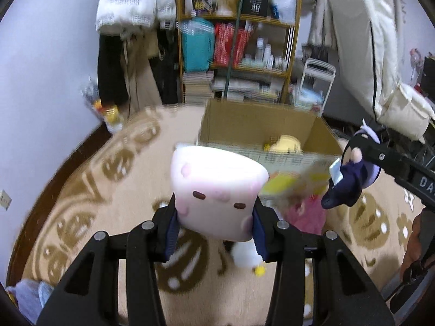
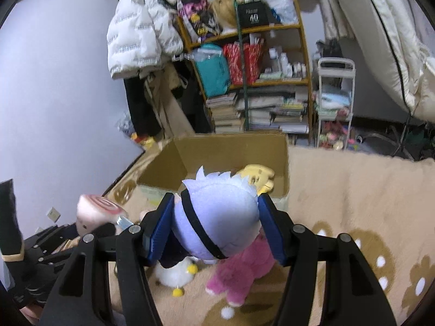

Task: Organize soft objects
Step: 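Carry the pig cushion and the doll over the box and release both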

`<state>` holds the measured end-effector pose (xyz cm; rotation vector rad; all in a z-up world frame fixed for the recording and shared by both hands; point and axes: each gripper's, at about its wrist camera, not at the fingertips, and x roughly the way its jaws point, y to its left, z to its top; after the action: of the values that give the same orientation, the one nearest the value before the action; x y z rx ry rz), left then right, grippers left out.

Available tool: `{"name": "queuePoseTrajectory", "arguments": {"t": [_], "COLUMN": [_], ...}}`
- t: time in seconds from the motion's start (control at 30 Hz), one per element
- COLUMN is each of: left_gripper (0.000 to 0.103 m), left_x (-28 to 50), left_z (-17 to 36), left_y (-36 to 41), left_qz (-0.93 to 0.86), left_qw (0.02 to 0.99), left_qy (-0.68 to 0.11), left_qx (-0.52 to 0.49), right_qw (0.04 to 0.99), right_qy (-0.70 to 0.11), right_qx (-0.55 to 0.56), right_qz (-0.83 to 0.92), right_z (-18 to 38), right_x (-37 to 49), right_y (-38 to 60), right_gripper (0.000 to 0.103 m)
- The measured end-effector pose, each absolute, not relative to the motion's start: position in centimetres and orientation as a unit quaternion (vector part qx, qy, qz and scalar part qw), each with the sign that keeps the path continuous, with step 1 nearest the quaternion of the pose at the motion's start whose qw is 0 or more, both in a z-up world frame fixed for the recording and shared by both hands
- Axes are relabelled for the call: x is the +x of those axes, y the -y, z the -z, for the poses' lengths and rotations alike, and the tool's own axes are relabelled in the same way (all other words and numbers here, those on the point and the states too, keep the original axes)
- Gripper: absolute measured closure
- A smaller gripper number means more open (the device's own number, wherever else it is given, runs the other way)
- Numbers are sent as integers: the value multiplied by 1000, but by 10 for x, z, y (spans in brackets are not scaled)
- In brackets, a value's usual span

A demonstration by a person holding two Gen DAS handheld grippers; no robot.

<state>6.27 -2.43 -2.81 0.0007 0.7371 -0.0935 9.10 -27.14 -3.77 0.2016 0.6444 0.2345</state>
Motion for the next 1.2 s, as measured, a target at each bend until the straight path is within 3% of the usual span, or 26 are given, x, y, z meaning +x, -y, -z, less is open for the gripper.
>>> {"name": "queuePoseTrajectory", "arguments": {"t": [0.63,1.2], "left_gripper": [59,57], "left_x": [104,155], "left_z": [-35,2], "left_y": [46,61], "left_qz": [60,64], "left_qw": [970,967], "left_qy": [-232,-242], "left_qx": [40,37], "right_qw": [969,966], "right_qy": [-217,-237], "right_qx": [66,51], "right_qz": [-94,-92], "right_z": [1,23], "right_x": [122,163], "right_y": [273,285], "right_gripper": [38,38]}}
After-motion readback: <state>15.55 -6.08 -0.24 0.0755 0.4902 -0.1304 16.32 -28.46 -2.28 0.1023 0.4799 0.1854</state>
